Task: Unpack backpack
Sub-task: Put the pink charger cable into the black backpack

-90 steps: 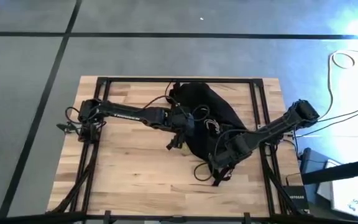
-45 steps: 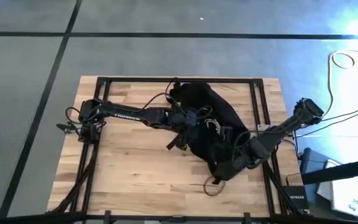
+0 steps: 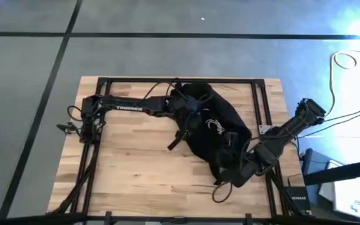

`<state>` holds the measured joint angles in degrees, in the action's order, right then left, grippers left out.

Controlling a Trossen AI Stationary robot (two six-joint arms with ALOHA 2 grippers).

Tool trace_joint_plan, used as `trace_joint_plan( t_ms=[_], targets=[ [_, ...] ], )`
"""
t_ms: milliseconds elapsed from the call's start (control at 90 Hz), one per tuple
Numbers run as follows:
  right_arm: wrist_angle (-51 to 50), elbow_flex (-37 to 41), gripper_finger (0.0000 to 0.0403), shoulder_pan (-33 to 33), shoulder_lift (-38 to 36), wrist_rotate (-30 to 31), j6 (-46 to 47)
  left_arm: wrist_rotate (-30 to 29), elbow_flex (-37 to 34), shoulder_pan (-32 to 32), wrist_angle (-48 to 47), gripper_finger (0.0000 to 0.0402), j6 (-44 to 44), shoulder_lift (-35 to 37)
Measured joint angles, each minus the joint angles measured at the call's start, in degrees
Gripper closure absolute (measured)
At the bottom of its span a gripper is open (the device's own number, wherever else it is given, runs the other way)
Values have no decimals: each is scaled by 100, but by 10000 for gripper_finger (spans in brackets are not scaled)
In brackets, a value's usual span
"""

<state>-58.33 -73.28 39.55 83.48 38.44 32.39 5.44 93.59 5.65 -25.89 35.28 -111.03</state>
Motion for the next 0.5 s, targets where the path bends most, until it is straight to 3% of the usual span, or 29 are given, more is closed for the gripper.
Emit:
trace_joint_plan(
  t_ms=[211,500],
  targets=[
    [0,0,398,392,0,4,384,-3,47,-78,53,86,146,-177],
    [-19,0,398,558,0,-22,694,-160,1245,-80,-580,86,145,-896]
  ],
)
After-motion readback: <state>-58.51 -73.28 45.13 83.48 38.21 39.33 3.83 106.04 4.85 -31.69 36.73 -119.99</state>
